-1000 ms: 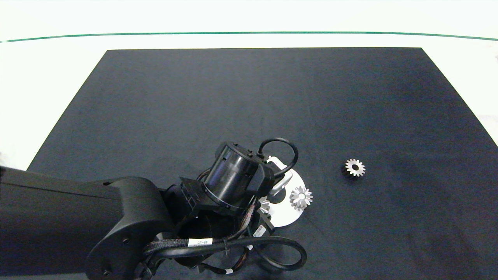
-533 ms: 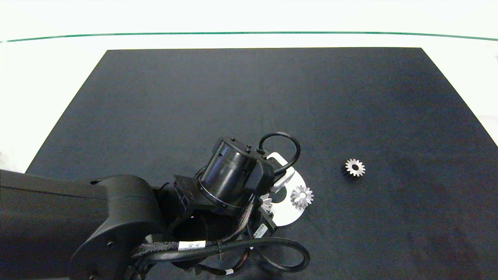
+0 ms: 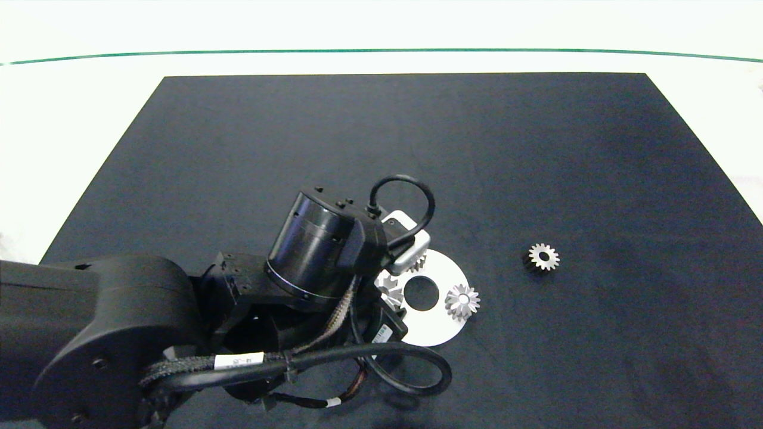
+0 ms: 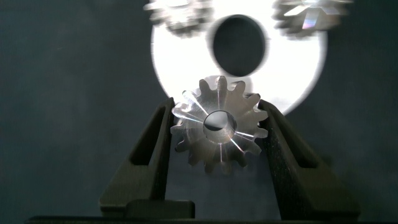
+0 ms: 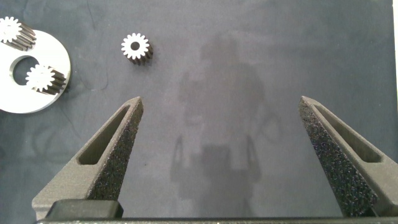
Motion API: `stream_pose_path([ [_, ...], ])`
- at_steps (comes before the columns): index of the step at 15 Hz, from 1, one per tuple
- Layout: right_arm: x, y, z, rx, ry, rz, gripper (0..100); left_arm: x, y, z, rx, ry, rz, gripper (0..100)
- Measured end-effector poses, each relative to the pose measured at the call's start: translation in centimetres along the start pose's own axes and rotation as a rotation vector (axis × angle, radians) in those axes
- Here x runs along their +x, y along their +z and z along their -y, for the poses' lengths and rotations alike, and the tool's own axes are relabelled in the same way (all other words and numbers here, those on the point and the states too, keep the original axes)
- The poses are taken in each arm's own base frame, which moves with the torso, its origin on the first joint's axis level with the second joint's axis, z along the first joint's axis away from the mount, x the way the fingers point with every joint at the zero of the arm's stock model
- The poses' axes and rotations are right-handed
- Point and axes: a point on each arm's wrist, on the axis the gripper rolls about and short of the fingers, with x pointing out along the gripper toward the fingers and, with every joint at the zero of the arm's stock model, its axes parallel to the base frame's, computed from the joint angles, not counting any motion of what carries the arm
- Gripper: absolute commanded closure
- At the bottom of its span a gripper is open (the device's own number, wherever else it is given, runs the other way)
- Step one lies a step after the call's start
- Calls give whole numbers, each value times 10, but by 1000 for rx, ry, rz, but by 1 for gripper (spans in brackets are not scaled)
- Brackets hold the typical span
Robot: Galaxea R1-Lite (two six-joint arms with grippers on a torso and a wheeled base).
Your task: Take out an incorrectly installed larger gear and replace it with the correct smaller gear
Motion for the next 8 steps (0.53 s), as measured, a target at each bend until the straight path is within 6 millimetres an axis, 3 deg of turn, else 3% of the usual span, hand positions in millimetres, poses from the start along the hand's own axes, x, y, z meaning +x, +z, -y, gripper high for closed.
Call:
stream_pose_path([
  [3, 0, 1, 0, 0, 1, 0, 0, -3, -8, -19, -42, 50, -15, 75],
  [8, 0, 0, 0, 0, 3, -3, 0, -13, -36, -78, -171, 214, -74, 75],
])
